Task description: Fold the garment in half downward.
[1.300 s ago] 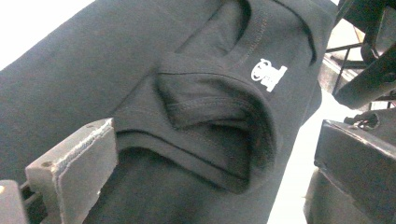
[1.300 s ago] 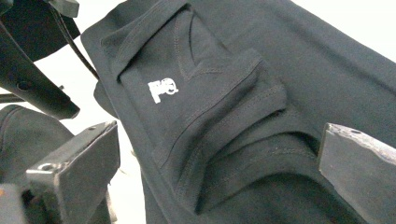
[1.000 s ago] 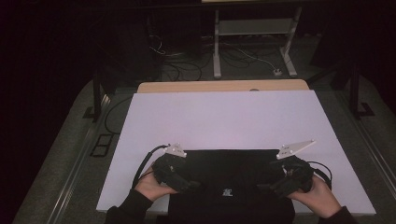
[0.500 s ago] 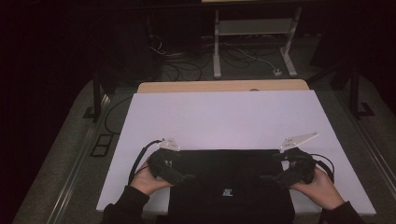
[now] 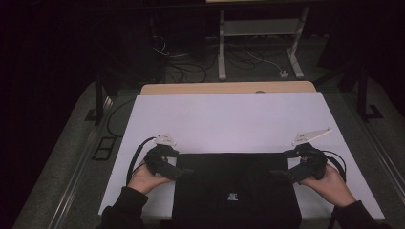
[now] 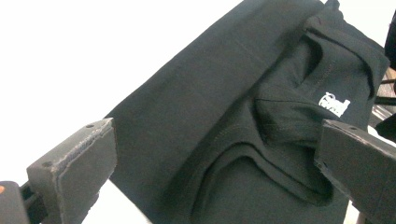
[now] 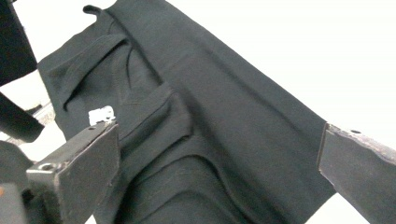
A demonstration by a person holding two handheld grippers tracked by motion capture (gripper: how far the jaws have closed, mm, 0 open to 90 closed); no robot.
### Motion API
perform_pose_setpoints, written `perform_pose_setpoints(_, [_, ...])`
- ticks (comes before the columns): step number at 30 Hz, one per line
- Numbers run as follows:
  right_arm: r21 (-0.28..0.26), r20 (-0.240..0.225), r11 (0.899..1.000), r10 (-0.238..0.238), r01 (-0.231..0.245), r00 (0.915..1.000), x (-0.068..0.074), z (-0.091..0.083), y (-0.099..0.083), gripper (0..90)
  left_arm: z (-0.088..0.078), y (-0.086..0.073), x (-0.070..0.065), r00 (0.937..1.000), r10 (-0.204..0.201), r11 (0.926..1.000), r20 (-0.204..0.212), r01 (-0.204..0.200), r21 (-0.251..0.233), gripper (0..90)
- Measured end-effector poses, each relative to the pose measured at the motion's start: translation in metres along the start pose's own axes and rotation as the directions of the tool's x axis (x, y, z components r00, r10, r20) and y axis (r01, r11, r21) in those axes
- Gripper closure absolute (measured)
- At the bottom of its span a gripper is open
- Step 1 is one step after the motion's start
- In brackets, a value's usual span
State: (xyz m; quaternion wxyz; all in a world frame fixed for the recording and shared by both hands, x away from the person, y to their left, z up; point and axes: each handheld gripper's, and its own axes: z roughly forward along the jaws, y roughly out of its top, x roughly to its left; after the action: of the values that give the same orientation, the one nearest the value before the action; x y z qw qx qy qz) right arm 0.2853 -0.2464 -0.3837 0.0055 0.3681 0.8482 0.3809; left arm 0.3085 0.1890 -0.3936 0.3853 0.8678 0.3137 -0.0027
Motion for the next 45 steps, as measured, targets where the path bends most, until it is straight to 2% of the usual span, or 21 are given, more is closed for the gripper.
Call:
perform_pose_setpoints(4, [-0.006,0.000,1.000,0.013,-0.013,0.9999,-0.006,0.000,0.000,0.0,-0.001,-0.001,0.005,0.9999,0.013,0.9999,0.000,-0.013,-0.012,0.0])
perform_pose_setpoints(11, [-0.013,0.015,0.999,0.037,-0.037,0.9992,-0.019,0.001,-0.001,0.0,0.002,-0.003,0.016,0.9999,-0.002,0.9996,-0.012,0.002,-0.027,0.0])
perform_pose_setpoints(15, [-0.017,0.021,0.999,0.045,-0.045,0.9988,-0.024,0.002,-0.002,0.0,0.001,-0.005,0.022,0.9999,-0.008,0.9978,-0.007,0.007,-0.065,0.0])
perform_pose_setpoints(18, [-0.014,0.021,0.998,0.054,-0.054,0.9983,-0.030,0.005,-0.003,0.0,0.001,-0.007,0.029,0.9996,-0.022,0.9972,-0.017,0.021,-0.072,0.0])
perform_pose_setpoints(24, [-0.013,0.025,0.998,0.058,-0.058,0.9980,-0.037,0.008,-0.002,0.0,0.004,-0.009,0.035,0.9991,-0.033,0.9972,-0.028,0.031,-0.068,0.0])
perform_pose_setpoints(27, [-0.011,0.027,0.998,0.069,-0.068,0.9973,-0.041,0.010,-0.003,0.0,0.006,-0.011,0.039,0.9979,-0.057,0.9963,-0.032,0.055,-0.067,0.0])
perform_pose_setpoints(34, [-0.008,0.038,0.997,0.078,-0.078,0.9962,-0.052,0.015,-0.004,0.0,0.008,-0.015,0.053,0.9959,-0.084,0.9950,-0.033,0.082,-0.057,0.0])
perform_pose_setpoints(42, [-0.001,0.052,0.995,0.104,-0.104,0.9932,-0.064,0.019,-0.006,0.9,0.015,-0.012,0.061,0.9962,-0.084,0.9958,-0.024,0.083,-0.038,0.0])
perform_pose_setpoints(45, [0.005,0.054,0.994,0.111,-0.112,0.9923,-0.069,0.021,-0.008,3.0,0.017,-0.012,0.064,0.9950,-0.097,0.9950,-0.023,0.096,-0.028,0.0])
